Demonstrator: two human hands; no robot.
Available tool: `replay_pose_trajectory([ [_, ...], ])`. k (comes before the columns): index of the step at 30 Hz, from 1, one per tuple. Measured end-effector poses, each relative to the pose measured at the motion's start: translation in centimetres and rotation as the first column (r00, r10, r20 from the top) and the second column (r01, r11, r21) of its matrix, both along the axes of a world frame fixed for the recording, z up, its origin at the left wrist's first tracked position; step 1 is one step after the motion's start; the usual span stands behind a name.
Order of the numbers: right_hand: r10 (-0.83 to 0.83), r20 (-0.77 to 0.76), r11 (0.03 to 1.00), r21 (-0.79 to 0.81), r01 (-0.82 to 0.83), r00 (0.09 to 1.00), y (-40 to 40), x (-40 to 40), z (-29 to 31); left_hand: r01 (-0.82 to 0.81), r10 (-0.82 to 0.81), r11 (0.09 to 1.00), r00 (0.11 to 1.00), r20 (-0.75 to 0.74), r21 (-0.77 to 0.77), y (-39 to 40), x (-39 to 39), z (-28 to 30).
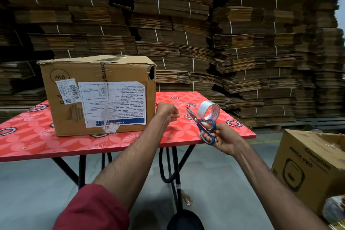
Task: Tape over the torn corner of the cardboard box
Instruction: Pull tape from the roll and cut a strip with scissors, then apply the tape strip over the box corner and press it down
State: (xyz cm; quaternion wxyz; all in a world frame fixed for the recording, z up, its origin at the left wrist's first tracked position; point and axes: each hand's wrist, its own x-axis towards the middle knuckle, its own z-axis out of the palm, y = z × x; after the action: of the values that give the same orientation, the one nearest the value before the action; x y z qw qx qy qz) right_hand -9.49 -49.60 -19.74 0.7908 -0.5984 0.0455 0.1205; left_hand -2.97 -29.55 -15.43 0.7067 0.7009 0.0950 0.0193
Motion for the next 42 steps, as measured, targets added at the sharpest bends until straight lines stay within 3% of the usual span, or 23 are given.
replay_pose_trajectory([
  [10,-0.004,-0.011,1.000,-0.026,0.004,1.000,0.0,0.3,0.1,0.000,0.000,1.000,1.000,0.015,-0.021,0.0,-0.6,0.6],
  [15,0.121,0.051,0.905,-0.416,-0.089,0.991,0.7,0.2,1.7,-0.014,0.020,0.999,0.992,0.125,-0.051,-0.6,-1.3,1.3],
  [18,0.153,0.015,0.748,-0.656,-0.106,0.988,1.4,0.4,3.3,0.003,0.006,0.999,0.985,0.170,-0.051,-0.9,-2.0,1.9],
  [21,0.142,-0.011,0.501,-0.861,-0.081,0.990,2.5,0.8,4.4,0.011,-0.003,0.999,0.983,0.185,-0.044,-0.8,-2.3,2.2],
  [24,0.132,0.026,0.299,-0.954,-0.015,0.991,3.7,0.8,4.9,0.017,-0.011,0.999,0.984,0.180,-0.034,-0.5,-2.7,2.1],
  [27,0.162,0.129,-0.024,-0.991,0.135,0.978,4.2,0.8,5.3,0.019,-0.014,0.999,0.986,0.166,-0.029,0.0,-2.9,1.7],
  [30,0.181,0.142,-0.123,-0.978,0.166,0.973,4.6,0.8,5.7,0.017,-0.013,0.999,0.989,0.148,-0.030,0.4,-3.0,1.4],
  [35,0.226,0.029,-0.161,-0.985,0.067,0.974,4.8,0.7,5.5,0.015,-0.008,0.999,0.990,0.143,-0.046,0.8,-3.2,1.2],
  [38,0.195,0.142,-0.105,-0.981,0.165,0.970,4.6,0.4,5.7,0.007,-0.001,0.999,0.988,0.156,-0.037,1.3,-3.5,1.2],
  [40,0.111,0.335,0.057,-0.942,0.331,0.936,4.3,0.7,5.6,0.005,0.000,1.000,0.983,0.184,-0.027,1.8,-3.6,1.2],
  [42,0.009,0.507,0.360,-0.806,0.470,0.862,4.3,1.2,5.4,0.008,-0.002,1.000,0.974,0.226,-0.024,2.4,-3.9,1.4],
])
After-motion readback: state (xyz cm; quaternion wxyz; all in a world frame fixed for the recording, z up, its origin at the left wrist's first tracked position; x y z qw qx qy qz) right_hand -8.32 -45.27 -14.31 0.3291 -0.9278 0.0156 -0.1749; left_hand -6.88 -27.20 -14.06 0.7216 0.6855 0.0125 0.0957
